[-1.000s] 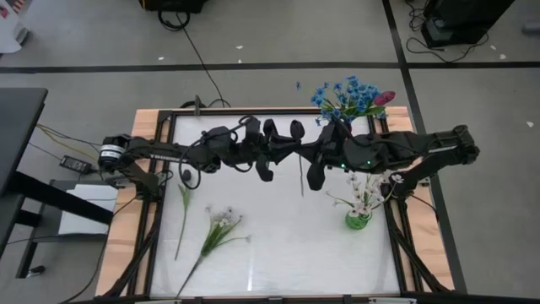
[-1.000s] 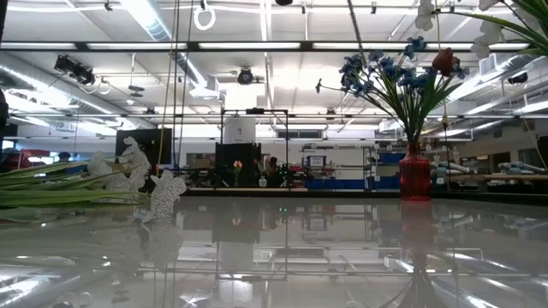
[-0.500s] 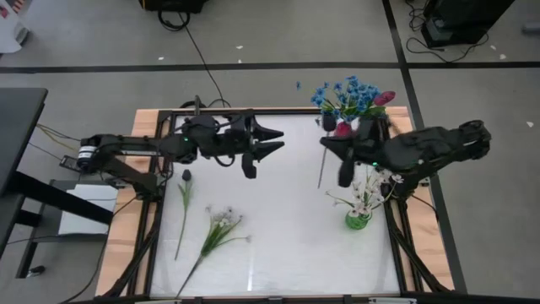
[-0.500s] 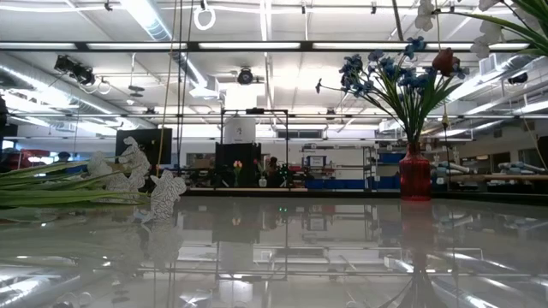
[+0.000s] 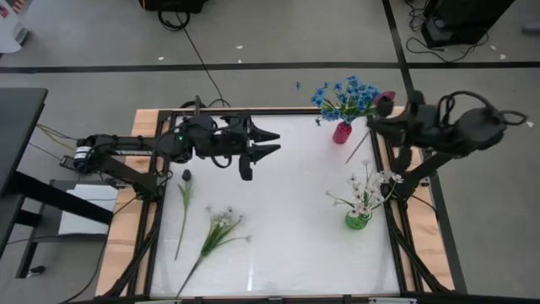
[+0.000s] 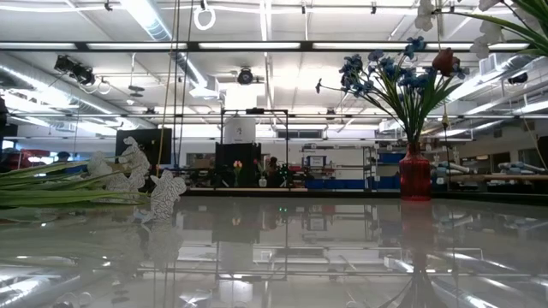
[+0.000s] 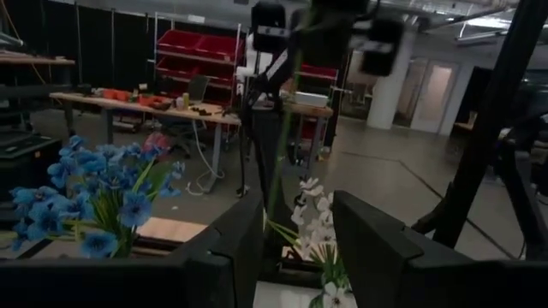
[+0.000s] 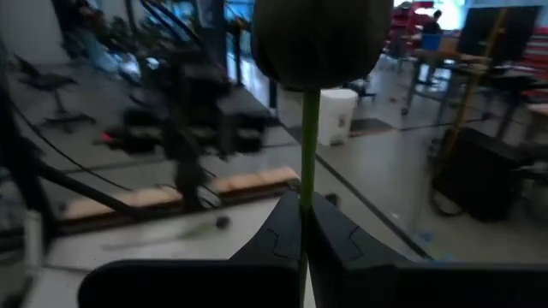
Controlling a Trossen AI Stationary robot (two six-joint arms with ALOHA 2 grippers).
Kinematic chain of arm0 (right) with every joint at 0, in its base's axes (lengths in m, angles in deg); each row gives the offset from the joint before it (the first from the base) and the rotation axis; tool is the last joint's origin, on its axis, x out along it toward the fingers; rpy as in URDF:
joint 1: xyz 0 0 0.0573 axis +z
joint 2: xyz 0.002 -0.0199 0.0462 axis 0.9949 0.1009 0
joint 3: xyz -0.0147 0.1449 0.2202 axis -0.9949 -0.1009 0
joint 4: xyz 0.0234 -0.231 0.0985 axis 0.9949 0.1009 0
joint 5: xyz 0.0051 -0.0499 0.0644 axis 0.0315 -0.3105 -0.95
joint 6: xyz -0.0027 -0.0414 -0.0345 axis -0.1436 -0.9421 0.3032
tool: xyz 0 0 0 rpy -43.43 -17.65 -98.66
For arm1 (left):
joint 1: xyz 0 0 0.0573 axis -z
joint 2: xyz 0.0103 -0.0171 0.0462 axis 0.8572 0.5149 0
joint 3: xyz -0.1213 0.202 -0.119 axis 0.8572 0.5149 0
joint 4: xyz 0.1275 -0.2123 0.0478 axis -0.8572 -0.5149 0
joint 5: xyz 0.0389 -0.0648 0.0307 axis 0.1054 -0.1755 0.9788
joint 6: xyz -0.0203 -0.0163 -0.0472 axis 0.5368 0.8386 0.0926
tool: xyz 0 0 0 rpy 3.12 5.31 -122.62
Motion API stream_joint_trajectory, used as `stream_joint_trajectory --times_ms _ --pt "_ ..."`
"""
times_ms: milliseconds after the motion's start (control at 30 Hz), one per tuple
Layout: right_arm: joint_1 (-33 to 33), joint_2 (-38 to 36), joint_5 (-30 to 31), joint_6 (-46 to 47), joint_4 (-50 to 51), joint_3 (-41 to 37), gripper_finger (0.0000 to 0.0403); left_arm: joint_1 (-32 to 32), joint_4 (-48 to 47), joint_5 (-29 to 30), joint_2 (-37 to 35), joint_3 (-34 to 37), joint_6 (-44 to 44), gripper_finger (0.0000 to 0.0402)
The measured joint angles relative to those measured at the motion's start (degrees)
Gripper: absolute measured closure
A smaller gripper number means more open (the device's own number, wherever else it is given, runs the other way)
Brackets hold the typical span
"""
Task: Sort flowers into vase by color
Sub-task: Put the right black flower into the green vase
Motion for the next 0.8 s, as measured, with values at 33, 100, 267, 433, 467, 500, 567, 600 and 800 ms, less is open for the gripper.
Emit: stream_joint_trajectory --times_ms 33,100,267,433,467,500,567,600,800 --pt "0.2 -0.9 1.3 0.4 2.4 0.0 0.0393 0.0 0.2 0.0 0.0 0.0 0.0 0.0253" --pt "0.3 -2.4 3.7 3.0 8.1 0.0 0.0393 0.0 0.3 0.0 0.0 0.0 0.0 0.0253" --pt "0.3 -5.1 5.4 11.9 21.5 0.0 0.0393 0.0 0.3 0.0 0.0 0.0 0.0 0.0253" --pt "0.3 -6.2 5.4 20.7 34.6 0.0 0.0393 0.0 0.3 0.0 0.0 0.0 0.0 0.0253" --pt "0.3 -6.2 5.3 22.6 37.1 0.0 0.0393 0.0 0.3 0.0 0.0 0.0 0.0 0.0253" --pt "0.3 -6.2 5.2 24.4 39.4 0.0 0.0393 0.0 0.3 0.0 0.0 0.0 0.0 0.0253" --pt "0.3 -6.2 3.8 27.6 42.6 0.0 0.0393 0.0 0.3 0.0 0.0 0.0 0.0 0.0253" --pt "0.3 -6.3 2.9 28.4 42.6 -0.2 0.0393 0.0 0.3 0.0 0.0 0.0 0.0 0.0253" --pt "0.3 -8.9 -8.1 33.2 42.6 -4.4 0.0393 0.0 0.3 0.0 0.0 0.0 0.0 0.0253"
